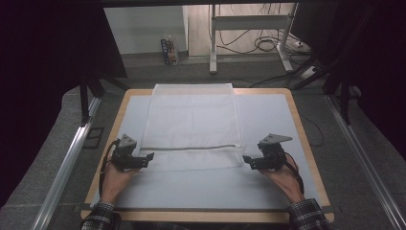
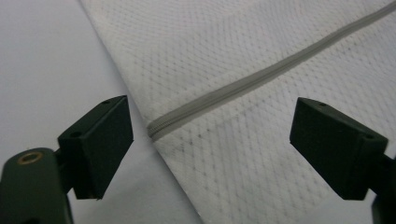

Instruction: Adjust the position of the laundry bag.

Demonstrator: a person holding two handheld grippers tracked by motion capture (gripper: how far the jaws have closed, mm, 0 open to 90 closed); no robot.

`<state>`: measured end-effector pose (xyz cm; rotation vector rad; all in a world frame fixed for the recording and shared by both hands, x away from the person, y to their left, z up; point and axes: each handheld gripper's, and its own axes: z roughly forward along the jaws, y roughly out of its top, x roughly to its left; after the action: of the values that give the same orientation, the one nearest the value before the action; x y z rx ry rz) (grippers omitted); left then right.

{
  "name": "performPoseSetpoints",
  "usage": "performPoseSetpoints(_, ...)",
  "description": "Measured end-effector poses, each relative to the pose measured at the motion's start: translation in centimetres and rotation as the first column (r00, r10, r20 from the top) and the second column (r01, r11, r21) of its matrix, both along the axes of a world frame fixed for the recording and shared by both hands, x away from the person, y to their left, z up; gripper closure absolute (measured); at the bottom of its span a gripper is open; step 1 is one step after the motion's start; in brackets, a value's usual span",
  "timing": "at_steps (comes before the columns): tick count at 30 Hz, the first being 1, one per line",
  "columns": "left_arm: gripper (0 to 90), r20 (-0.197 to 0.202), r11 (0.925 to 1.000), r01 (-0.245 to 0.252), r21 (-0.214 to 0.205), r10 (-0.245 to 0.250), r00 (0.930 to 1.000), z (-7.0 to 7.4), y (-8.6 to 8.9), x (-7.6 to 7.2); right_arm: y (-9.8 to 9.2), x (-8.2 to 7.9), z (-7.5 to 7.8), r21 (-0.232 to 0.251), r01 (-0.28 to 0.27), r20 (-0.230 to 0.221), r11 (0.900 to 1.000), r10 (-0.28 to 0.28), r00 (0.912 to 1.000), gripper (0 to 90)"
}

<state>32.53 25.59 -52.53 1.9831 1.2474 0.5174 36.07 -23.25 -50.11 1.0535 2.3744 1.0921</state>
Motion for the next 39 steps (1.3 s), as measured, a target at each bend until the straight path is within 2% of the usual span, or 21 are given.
performPoseSetpoints(7, 20.6, 0.007, 0.9997, -0.023, 0.003, 0.023, 0.9997, 0.0, 0.5, 1.1, 0.7, 1.4, 0.3, 0.019, 0.020, 0.004, 0.9996, -0.020, 0.9998, 30.6)
performPoseSetpoints(11, 24.4, 0.011, 0.9996, -0.028, 0.003, 0.028, 0.9996, 0.1, 0.6, 1.8, 1.2, 2.4, 0.4, 0.000, 0.017, 0.001, 0.9999, -0.017, 0.9999, 36.8)
performPoseSetpoints(16, 30.6, 0.004, 0.9995, -0.030, -0.011, 0.030, 0.9995, 0.0, 0.9, 2.6, 1.7, 3.5, 0.2, -0.001, 0.023, -0.024, 0.9997, -0.023, 0.9994, 37.3)
performPoseSetpoints(19, 33.5, 0.005, 0.9993, -0.033, -0.014, 0.034, 0.9994, 0.0, 1.0, 2.9, 2.0, 4.0, 0.3, -0.002, 0.038, -0.015, 0.9993, -0.038, 0.9992, 38.6)
performPoseSetpoints(25, 43.6, -0.004, 0.9990, -0.044, -0.005, 0.044, 0.9990, -0.2, 0.8, 3.7, 2.4, 4.9, 0.0, -0.045, 0.064, 0.010, 0.9969, -0.063, 0.9979, 45.0)
performPoseSetpoints(26, 45.8, -0.007, 0.9985, -0.055, -0.004, 0.055, 0.9985, -0.2, 0.8, 4.0, 2.5, 5.2, -0.1, -0.052, 0.069, 0.012, 0.9963, -0.068, 0.9976, 50.5)
performPoseSetpoints(29, 49.9, -0.011, 0.9979, -0.064, -0.011, 0.064, 0.9979, -0.2, 0.9, 4.3, 2.7, 5.6, -0.1, -0.049, 0.066, 0.013, 0.9966, -0.065, 0.9978, 53.7)
performPoseSetpoints(30, 51.7, -0.013, 0.9973, -0.072, -0.010, 0.072, 0.9973, -0.4, 1.0, 4.6, 3.1, 6.1, -0.2, -0.050, 0.061, 0.003, 0.9969, -0.061, 0.9982, 58.3)
performPoseSetpoints(39, 53.4, -0.042, 0.9955, -0.095, 0.001, 0.095, 0.9946, -1.2, 1.2, 5.4, 4.3, 7.4, -1.4, -0.101, 0.072, -0.010, 0.9923, -0.073, 0.9973, 65.2)
